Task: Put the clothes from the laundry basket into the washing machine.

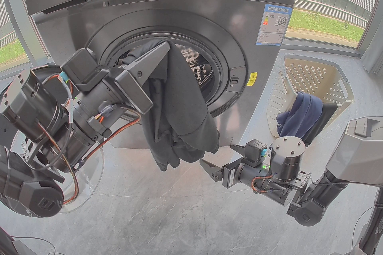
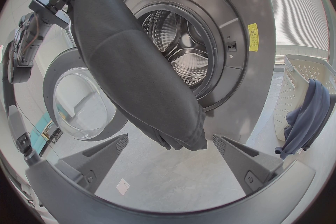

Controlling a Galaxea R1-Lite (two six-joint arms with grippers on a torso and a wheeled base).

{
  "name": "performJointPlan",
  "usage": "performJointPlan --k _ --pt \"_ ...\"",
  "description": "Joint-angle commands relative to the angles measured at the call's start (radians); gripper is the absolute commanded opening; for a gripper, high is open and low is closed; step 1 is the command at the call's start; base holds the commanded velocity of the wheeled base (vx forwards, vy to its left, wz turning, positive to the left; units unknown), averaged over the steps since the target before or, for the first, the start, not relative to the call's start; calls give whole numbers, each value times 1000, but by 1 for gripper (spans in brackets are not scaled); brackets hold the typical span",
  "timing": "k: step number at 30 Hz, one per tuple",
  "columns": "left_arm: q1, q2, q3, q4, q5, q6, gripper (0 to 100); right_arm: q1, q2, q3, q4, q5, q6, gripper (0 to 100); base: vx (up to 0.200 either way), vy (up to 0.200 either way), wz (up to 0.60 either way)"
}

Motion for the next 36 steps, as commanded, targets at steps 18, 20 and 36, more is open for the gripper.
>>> performJointPlan --k 18,20,36 --pt "-15 -26 2 11 2 0 0 -31 160 -235 2 14 -24 100 0 0 0" --pt "-14 -26 5 11 2 0 0 -31 168 -247 -5 14 -22 100 0 0 0" --pt "22 -4 31 10 2 0 0 -31 -156 -20 -11 14 -28 0 0 0 0"
